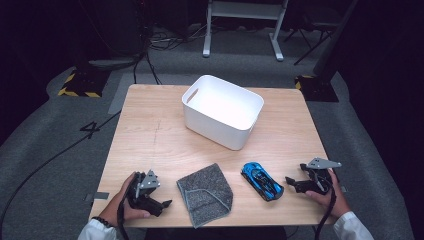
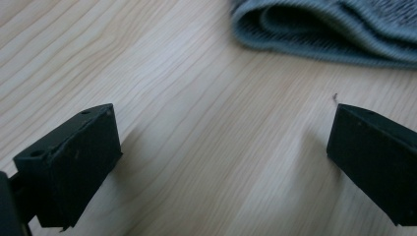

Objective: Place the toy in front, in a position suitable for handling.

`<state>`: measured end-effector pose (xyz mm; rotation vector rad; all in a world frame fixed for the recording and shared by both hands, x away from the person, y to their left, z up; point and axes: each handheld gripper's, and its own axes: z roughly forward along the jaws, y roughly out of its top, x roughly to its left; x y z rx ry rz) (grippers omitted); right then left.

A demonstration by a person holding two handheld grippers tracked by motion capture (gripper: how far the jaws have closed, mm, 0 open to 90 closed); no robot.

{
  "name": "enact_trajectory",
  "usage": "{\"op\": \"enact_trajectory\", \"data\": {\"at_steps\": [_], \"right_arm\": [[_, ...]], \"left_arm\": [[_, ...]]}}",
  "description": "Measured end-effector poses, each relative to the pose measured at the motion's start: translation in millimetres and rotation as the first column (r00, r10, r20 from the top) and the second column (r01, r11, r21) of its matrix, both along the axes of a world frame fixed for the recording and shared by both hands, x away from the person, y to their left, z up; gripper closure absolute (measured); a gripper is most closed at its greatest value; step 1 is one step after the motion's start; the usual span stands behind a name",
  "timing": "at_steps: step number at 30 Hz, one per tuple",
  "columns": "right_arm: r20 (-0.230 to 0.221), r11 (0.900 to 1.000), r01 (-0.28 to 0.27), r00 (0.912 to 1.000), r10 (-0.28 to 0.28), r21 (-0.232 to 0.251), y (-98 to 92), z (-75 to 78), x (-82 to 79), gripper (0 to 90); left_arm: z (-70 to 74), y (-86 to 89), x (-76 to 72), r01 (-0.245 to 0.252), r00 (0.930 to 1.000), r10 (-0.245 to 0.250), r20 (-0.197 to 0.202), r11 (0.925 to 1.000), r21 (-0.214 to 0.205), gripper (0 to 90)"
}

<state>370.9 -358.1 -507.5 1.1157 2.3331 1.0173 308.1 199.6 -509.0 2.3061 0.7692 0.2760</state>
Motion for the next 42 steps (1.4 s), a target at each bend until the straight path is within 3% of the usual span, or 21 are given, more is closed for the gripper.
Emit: {"op": "enact_trajectory", "data": {"at_steps": [5, 7, 10, 13, 18, 22, 31, 39, 42], "right_arm": [[-0.003, 0.9995, -0.018, 0.9998, 0.018, -0.025, -0.6, 3.5, -4.3, 17.7], [0.015, 0.9988, -0.03, 0.9994, 0.031, -0.037, 1.7, 8.2, -7.8, 17.9], [0.069, 0.998, -0.057, 0.9961, 0.056, 0.024, 6.9, 25.7, -17.0, 17.9], [0.08, 0.9959, -0.075, 0.9943, 0.071, 0.05, 11.1, 32.6, -22.7, 18.0], [0.094, 0.9922, -0.12, 0.9888, 0.116, 0.035, 29.1, 40.6, -36.0, 18.2], [0.103, 0.9861, -0.158, 0.9829, 0.153, 0.05, 39.4, 46.0, -45.1, 18.1], [0.082, 0.9728, -0.23, 0.9703, 0.228, 0.025, 59.8, 44.2, -54.2, 17.5], [0.048, 0.9694, -0.245, 0.9682, 0.245, -0.012, 74.4, 34.3, -57.5, 16.7], [0.047, 0.9742, -0.226, 0.973, 0.226, -0.001, 75.6, 32.3, -57.0, 15.9]], "left_arm": [[0.3, -17.3, -2.2, 0.017, 0.9999, -0.017, 0.001, 0.9999, 0.004, 0.1], [0.2, -19.9, -3.3, 0.016, 0.9999, -0.016, 0.004, 0.9999, 0.004, 0.4], [0.3, -21.0, -3.5, 0.016, 0.9999, -0.016, 0.005, 0.9999, 0.005, 0.4], [0.4, -24.2, -3.4, 0.001, 1.0, -0.001, 0.004, 1.0, 0.005, 0.4], [0.4, -33.0, -1.2, -0.004, 1.0, 0.004, 0.003, 1.0, 0.006, 0.4], [0.4, -38.6, 1.0, -0.017, 0.9998, 0.017, 0.004, 0.9998, 0.004, 0.4], [0.4, -42.2, 1.5, -0.027, 0.9996, 0.027, 0.002, 0.9996, 0.004, 0.4], [0.5, -42.7, 1.6, -0.029, 0.9996, 0.029, 0.002, 0.9996, 0.005, 0.4], [0.5, -43.3, 1.8, -0.029, 0.9996, 0.029, 0.002, 0.9996, 0.005, 0.4]]}}
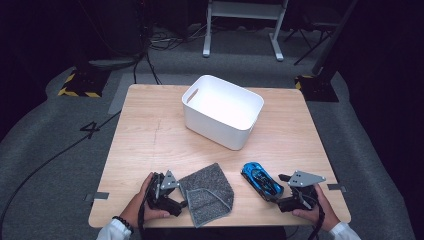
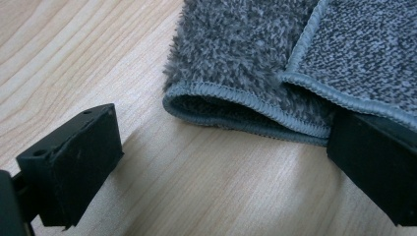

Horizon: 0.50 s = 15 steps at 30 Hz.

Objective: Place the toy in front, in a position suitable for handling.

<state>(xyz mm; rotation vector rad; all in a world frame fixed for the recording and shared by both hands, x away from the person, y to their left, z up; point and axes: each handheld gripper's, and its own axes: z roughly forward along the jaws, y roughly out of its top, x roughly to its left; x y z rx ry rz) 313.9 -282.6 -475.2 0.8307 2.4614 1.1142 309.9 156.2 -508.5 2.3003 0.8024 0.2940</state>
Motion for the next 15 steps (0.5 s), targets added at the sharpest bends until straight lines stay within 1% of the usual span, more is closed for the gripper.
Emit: {"op": "enact_trajectory", "data": {"at_steps": [4, 10, 12, 15], "right_arm": [[-0.016, 0.9999, 0.016, 0.9997, -0.016, 0.005, 2.5, -3.8, 1.2, 15.7], [-0.022, 0.9974, 0.015, 0.9996, -0.017, -0.071, 8.5, -12.6, 0.6, 15.4], [-0.04, 0.998, 0.015, 0.999, -0.017, -0.061, 7.8, -14.6, 2.5, 15.0], [-0.055, 0.9983, 0.022, 0.9982, -0.025, -0.054, 8.7, -17.1, 4.7, 15.2]], "left_arm": [[0.1, -0.6, 0.3, 0.001, 1.0, -0.001, 0.001, 1.0, 0.001, 0.4], [0.1, -0.8, 0.5, 0.002, 1.0, -0.002, 0.002, 1.0, 0.001, 0.4], [0.0, -1.2, 0.6, 0.002, 1.0, -0.002, 0.002, 1.0, 0.0, 0.4], [0.0, -1.8, 0.8, 0.0, 1.0, 0.0, 0.003, 1.0, 0.0, 0.4]]}}
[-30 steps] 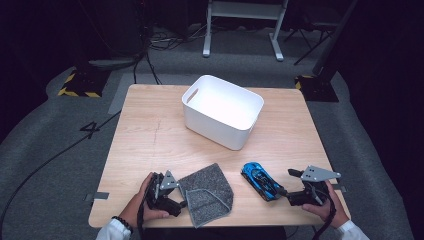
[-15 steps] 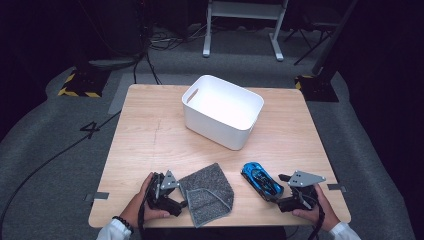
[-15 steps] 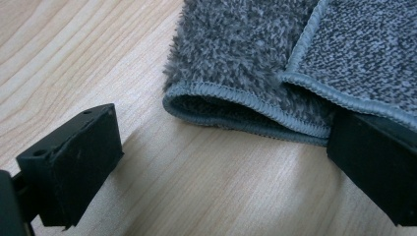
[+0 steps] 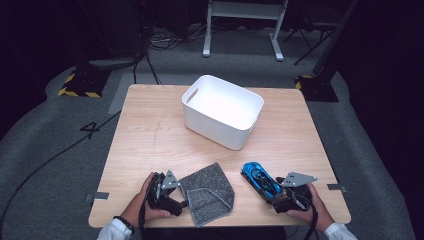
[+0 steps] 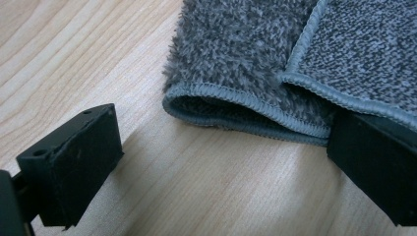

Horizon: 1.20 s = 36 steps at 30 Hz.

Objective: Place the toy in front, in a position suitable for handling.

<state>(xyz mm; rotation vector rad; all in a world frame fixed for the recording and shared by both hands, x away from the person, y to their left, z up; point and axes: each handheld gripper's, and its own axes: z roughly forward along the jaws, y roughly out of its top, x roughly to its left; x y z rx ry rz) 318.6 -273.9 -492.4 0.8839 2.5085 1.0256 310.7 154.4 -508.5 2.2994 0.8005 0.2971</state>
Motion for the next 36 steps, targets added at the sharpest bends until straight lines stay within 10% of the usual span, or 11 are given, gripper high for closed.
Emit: {"op": "enact_trajectory", "data": {"at_steps": [11, 25, 36], "right_arm": [[0.007, 0.9998, 0.018, 0.9998, -0.018, -0.005, 9.3, -10.0, 6.8, 17.3], [0.019, 0.9947, -0.102, 0.9946, 0.102, -0.001, 3.2, -9.6, 19.4, 22.0], [-0.004, 0.9502, -0.311, 0.9503, 0.311, 0.016, -9.6, -8.1, 45.4, 22.7]], "left_arm": [[0.0, -0.6, 0.2, 0.001, 1.0, -0.001, -0.002, 1.0, -0.001, 0.4], [0.0, -3.6, 1.2, -0.008, 1.0, 0.008, -0.002, 1.0, -0.002, 0.2], [0.1, -5.2, 2.3, -0.012, 0.9999, 0.012, -0.007, 0.9999, 0.0, 0.1]]}}
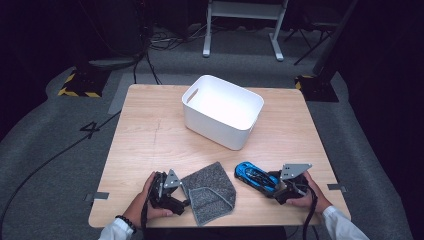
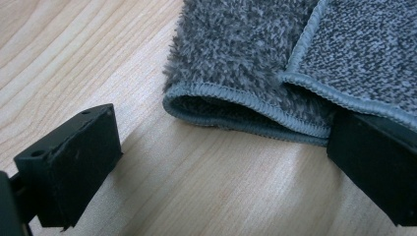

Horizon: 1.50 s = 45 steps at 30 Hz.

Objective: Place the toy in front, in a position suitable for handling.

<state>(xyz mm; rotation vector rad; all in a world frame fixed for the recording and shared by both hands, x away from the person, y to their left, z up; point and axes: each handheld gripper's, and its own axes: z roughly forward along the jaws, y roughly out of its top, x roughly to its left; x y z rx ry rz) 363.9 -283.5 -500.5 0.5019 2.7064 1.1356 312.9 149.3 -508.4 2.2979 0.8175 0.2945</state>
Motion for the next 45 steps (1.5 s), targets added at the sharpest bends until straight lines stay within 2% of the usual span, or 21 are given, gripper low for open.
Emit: {"op": "enact_trajectory", "data": {"at_steps": [3, 7, 12, 16, 21, 24, 32, 40, 45], "right_arm": [[-0.001, 0.9997, -0.023, 0.9997, 0.023, -0.013, -1.2, 0.6, 4.0, 23.0], [0.001, 0.9997, -0.011, 0.9999, 0.011, -0.021, -2.7, 0.1, 2.7, 23.1], [-0.005, 0.9983, 0.048, 0.9988, -0.049, -0.033, -6.0, 0.6, 0.6, 22.6], [-0.013, 0.9932, 0.11, 0.9938, -0.111, -0.037, -12.7, 0.0, 0.8, 15.1], [-0.019, 0.9882, 0.142, 0.9895, -0.143, -0.058, -18.6, 0.7, -1.1, 14.5], [-0.025, 0.9863, 0.158, 0.9869, -0.159, -0.048, -23.5, 0.2, -0.4, 14.9], [-0.014, 0.9891, 0.144, 0.9895, -0.144, -0.033, -21.7, -0.2, 2.2, 17.2], [-0.007, 0.9903, 0.137, 0.9905, -0.138, -0.017, -13.0, -0.6, 4.3, 15.6], [-0.007, 0.9898, 0.138, 0.9904, -0.138, -0.037, -4.6, 1.5, 8.0, 15.5]], "left_arm": [[-0.1, -0.1, 0.3, 0.001, 1.0, -0.001, 0.002, 1.0, -0.001, 0.1], [0.0, -0.1, 0.3, 0.001, 1.0, -0.001, 0.002, 1.0, -0.001, 0.1], [-0.1, -0.4, 0.0, -0.002, 1.0, 0.002, 0.002, 1.0, -0.002, 0.2], [0.0, -0.6, 0.0, -0.006, 1.0, 0.006, 0.003, 1.0, 0.0, 0.2], [0.0, -0.8, 0.1, -0.007, 1.0, 0.007, 0.003, 1.0, 0.0, 0.2], [0.0, -0.9, 0.7, -0.005, 1.0, 0.005, 0.004, 1.0, -0.001, 0.1], [-0.1, -2.7, 2.6, -0.011, 0.9999, 0.011, 0.002, 0.9999, -0.002, 0.1], [0.1, -7.9, 8.1, -0.019, 0.9998, 0.019, 0.002, 0.9998, -0.002, 0.1], [0.2, -8.9, 11.3, -0.017, 0.9999, 0.017, 0.001, 0.9999, 0.0, 0.1]]}}
